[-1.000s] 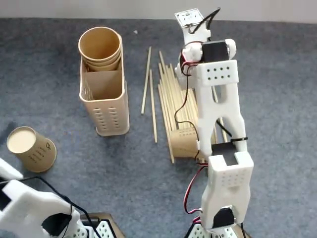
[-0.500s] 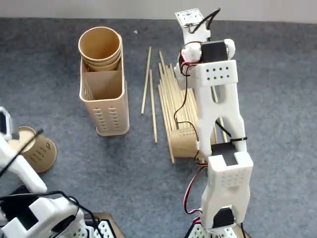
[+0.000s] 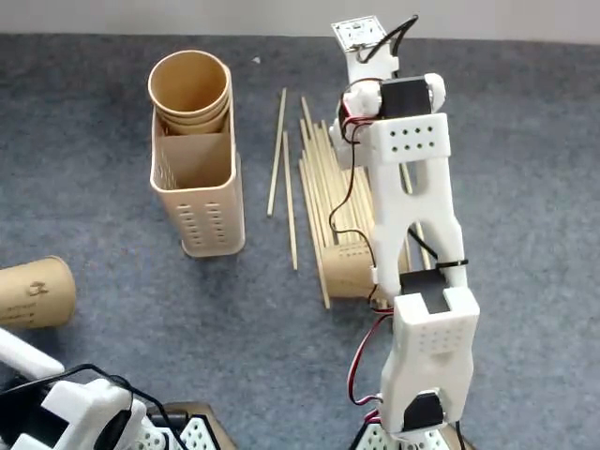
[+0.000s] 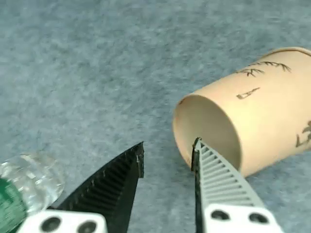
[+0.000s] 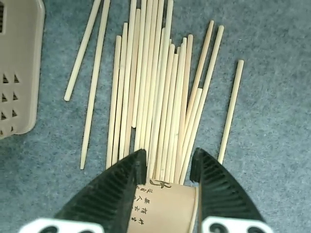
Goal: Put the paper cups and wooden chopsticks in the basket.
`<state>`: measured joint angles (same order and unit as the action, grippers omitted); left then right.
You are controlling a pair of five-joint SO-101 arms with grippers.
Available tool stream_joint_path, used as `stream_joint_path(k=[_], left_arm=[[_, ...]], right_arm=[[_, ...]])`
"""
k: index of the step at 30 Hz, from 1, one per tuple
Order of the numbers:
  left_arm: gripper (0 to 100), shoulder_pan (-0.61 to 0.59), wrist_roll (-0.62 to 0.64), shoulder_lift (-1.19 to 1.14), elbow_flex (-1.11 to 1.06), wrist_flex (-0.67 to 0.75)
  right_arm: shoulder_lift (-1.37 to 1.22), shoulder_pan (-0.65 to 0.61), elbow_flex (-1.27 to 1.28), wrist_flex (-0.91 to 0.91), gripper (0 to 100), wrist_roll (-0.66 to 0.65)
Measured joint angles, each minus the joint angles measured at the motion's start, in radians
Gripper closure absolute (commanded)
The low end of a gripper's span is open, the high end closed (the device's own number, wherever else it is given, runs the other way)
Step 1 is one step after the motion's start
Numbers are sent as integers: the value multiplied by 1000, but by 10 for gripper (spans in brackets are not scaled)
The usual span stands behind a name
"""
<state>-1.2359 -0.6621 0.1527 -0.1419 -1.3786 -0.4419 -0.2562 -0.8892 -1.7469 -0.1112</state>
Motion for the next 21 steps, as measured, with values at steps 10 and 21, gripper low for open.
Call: stream_joint_path(k=[10, 21], left_arm=[[822, 18, 54, 2, 364, -227], [822, 258, 94, 2, 110, -261]], right_arm=[[0, 0, 0, 0, 831, 0], [0, 0, 0, 0, 831, 0]])
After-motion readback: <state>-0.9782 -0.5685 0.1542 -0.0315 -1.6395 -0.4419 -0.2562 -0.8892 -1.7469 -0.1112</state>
